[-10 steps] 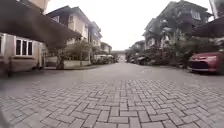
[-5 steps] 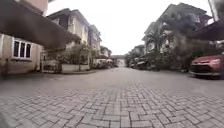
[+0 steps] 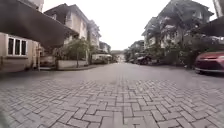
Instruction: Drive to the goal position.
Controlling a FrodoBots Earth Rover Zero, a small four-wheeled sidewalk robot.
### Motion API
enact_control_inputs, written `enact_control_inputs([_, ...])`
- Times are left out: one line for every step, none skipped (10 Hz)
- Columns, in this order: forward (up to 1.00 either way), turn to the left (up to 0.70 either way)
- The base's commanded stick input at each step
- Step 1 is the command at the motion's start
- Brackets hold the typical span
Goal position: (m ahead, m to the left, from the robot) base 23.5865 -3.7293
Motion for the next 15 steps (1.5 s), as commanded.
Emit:
enact_control_inputs([0.7,0.0])
enact_control_inputs([0.7,0.0])
enact_control_inputs([0.7,0.0])
enact_control_inputs([0.7,0.0])
enact_control_inputs([0.7,0.0])
enact_control_inputs([0.7,0.0])
enact_control_inputs([0.7,0.0])
enact_control_inputs([0.7,0.0])
enact_control_inputs([0.7,0.0])
enact_control_inputs([0.7,0.0])
enact_control_inputs([0.7,0.0])
enact_control_inputs([0.7,0.0])
enact_control_inputs([0.7,0.0])
enact_control_inputs([0.7,0.0])
enact_control_inputs([0.7,0.0])
